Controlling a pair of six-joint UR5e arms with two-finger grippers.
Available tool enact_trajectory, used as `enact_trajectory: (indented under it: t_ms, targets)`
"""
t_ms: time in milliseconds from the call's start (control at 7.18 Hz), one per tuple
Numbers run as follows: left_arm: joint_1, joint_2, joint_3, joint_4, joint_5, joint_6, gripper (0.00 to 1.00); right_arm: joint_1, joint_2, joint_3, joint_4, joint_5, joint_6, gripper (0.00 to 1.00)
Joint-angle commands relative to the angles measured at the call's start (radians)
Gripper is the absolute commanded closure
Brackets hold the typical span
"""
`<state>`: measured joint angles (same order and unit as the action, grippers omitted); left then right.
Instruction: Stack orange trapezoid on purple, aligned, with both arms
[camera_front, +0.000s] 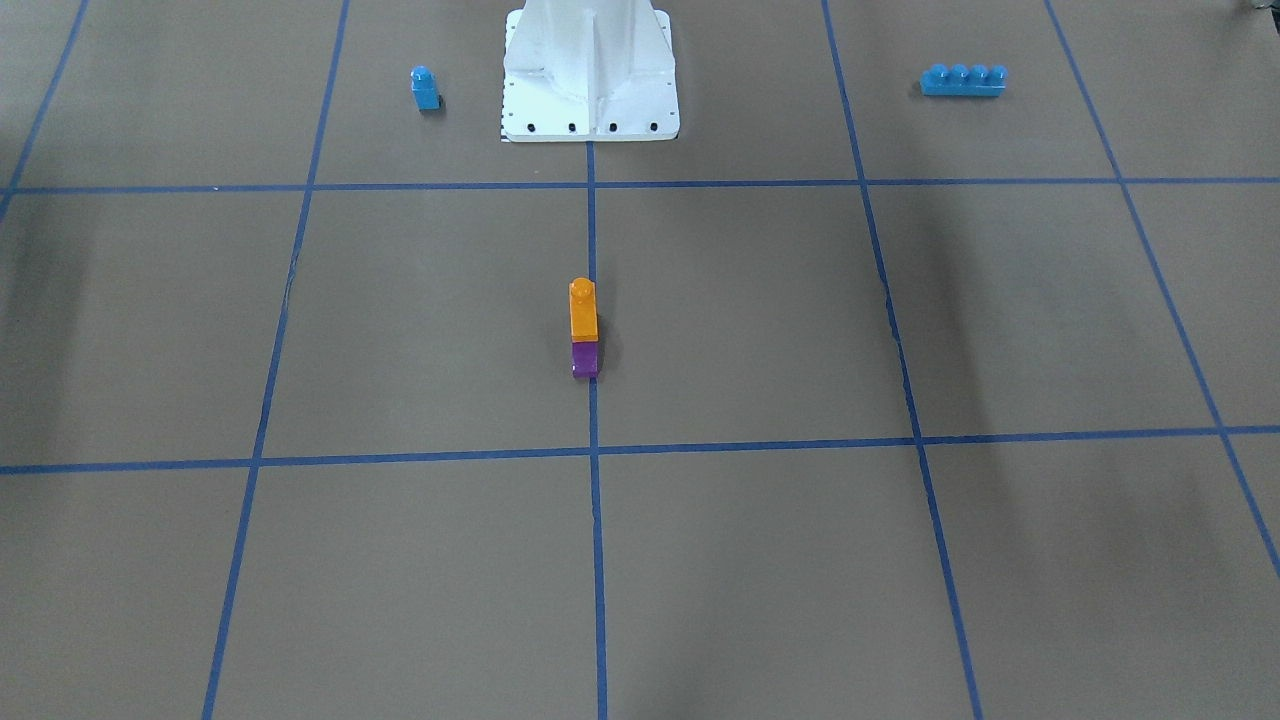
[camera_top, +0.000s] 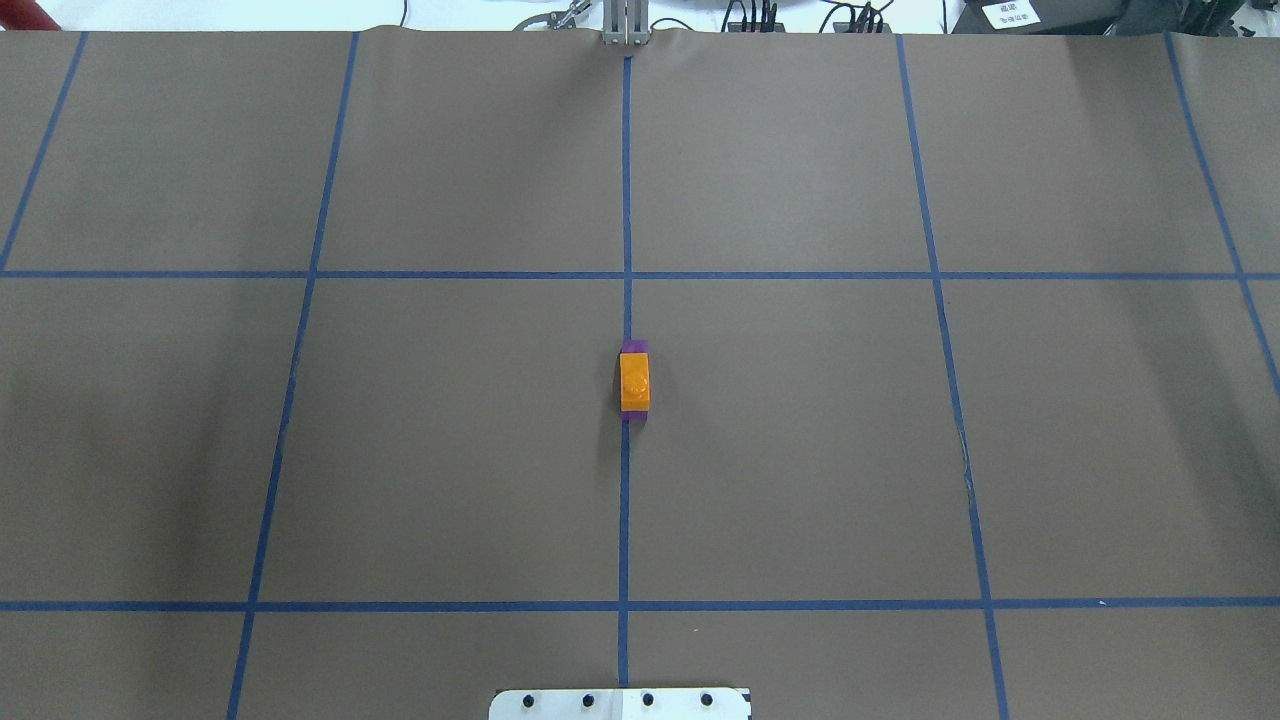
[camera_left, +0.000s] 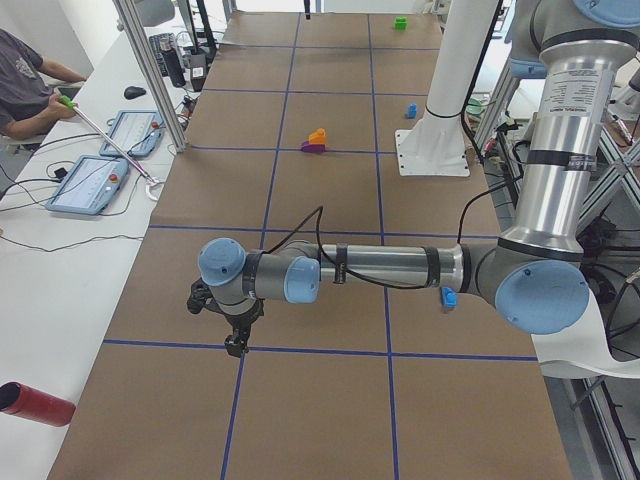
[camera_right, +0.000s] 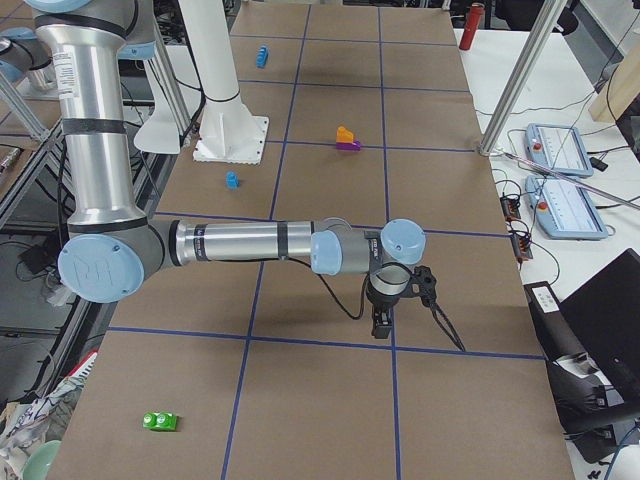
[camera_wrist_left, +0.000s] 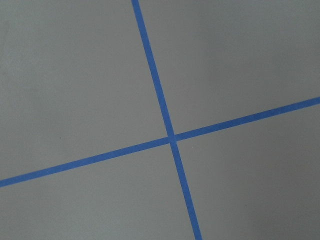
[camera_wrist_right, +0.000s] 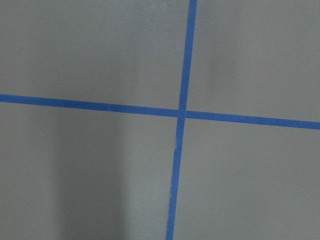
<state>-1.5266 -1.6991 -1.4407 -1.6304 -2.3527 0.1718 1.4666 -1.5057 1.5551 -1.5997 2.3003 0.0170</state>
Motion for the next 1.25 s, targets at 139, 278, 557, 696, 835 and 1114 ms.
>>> enact_trajectory:
  t_ms: [139, 278, 557, 696, 835, 1114]
  targets:
    - [0.0, -0.013, -0.004, 0.001, -0.005, -0.128, 0.0, -0.044, -0.001, 0.007, 0.036, -0.011, -0.009, 0.0]
    - [0.002, -0.017, -0.013, 0.001, -0.007, -0.19, 0.0, -0.045, -0.005, 0.01, 0.075, -0.059, -0.011, 0.0]
    - [0.002, -0.021, -0.013, 0.0, -0.008, -0.195, 0.0, -0.045, -0.027, 0.032, 0.079, -0.068, -0.011, 0.0]
    - [0.002, -0.019, -0.013, 0.0, -0.008, -0.192, 0.0, -0.045, -0.027, 0.037, 0.079, -0.065, -0.009, 0.0]
    - [0.002, -0.017, -0.007, 0.0, -0.008, -0.192, 0.0, -0.042, -0.031, 0.04, 0.079, -0.059, -0.009, 0.0]
    - [0.003, -0.017, -0.013, -0.002, -0.008, -0.193, 0.0, -0.034, -0.053, 0.048, 0.078, -0.058, 0.001, 0.0]
